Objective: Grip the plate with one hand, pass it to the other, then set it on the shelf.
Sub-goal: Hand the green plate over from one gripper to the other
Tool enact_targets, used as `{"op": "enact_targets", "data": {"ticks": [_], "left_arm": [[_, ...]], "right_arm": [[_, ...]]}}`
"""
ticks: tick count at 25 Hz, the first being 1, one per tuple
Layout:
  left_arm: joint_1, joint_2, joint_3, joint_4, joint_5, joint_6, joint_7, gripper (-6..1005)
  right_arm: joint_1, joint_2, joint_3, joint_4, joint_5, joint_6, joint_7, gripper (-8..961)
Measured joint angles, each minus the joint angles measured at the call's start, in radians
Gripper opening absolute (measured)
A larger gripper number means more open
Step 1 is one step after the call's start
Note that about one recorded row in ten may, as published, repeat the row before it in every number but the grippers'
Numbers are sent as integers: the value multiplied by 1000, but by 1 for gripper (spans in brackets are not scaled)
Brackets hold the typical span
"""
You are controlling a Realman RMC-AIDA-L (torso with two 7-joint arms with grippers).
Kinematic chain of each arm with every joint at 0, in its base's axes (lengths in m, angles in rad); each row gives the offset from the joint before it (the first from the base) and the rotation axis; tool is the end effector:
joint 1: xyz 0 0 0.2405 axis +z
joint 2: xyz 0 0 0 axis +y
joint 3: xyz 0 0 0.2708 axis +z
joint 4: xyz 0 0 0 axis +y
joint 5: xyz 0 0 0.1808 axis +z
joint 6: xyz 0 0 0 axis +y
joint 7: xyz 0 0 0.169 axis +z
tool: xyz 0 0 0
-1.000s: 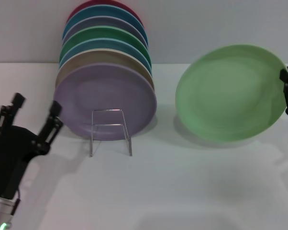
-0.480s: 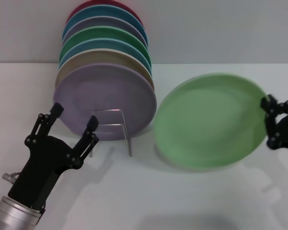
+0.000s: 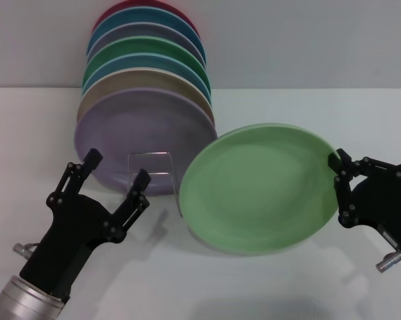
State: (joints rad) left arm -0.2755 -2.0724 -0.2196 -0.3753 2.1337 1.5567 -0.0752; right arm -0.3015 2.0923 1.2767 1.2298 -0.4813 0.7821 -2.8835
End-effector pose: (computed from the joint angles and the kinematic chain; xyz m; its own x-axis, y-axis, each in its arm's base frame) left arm -0.2437 0.2480 -0.0577 0.5606 -0.2003 0.8035 0.6195 -0.5424 -0.5675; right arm 0.2419 0.2275 -0.0208 0.8632 0.1595 -0.4791 -0.3740 -0.4355 -0.8188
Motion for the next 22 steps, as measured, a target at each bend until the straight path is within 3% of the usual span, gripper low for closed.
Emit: {"op": "enact_targets", "data": {"ticks": [13,22], "left_arm": [[-27,-5,54,-6,0,-48,0,733],[-53,-6,59,-49,0,-162,1,731]], "right_arm": [[57,0,10,-13,2,-23,0,20],[88,0,8,-27,-8,-29,0,20]]}}
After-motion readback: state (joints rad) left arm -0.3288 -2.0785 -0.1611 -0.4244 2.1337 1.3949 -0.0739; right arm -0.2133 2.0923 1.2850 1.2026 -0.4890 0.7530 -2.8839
